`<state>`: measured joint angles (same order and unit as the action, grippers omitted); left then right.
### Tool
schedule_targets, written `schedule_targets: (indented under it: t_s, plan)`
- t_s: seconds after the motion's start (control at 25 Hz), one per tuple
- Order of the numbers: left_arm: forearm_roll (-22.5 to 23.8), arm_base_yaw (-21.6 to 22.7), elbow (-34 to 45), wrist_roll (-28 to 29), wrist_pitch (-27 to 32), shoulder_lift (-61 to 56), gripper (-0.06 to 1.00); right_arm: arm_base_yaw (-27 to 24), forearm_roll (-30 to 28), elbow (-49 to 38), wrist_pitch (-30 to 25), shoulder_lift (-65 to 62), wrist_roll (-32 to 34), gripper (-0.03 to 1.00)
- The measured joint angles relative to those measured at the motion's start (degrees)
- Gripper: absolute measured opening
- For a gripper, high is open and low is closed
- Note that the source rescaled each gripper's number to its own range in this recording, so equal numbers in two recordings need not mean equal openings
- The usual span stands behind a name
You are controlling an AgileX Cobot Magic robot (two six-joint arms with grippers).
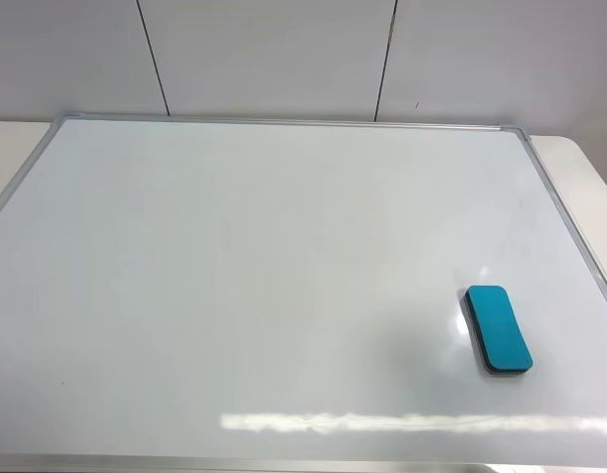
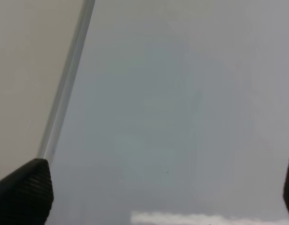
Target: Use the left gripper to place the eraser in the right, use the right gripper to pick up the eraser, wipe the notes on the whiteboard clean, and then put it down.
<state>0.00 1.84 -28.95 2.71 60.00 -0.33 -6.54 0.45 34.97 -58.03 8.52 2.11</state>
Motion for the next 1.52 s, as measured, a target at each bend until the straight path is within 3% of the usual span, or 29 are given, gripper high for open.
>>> schedule_targets:
  t_s: [0.16,0.44,1.52]
  plan:
    - [0.00,0.00,0.00,0.00,0.00,0.00,1.00,0.00,3.55,0.00,-0.72,-3.04,-2.51,1.00]
    - [0.00,0.00,0.00,0.00,0.00,0.00,1.00,0.00,4.28,-3.39,-0.75,-8.62,-5.95,1.00]
    - [0.00,0.00,0.00,0.00,0.00,0.00,1.00,0.00,3.17,-6.22,-2.65,-8.62,-5.89,1.00]
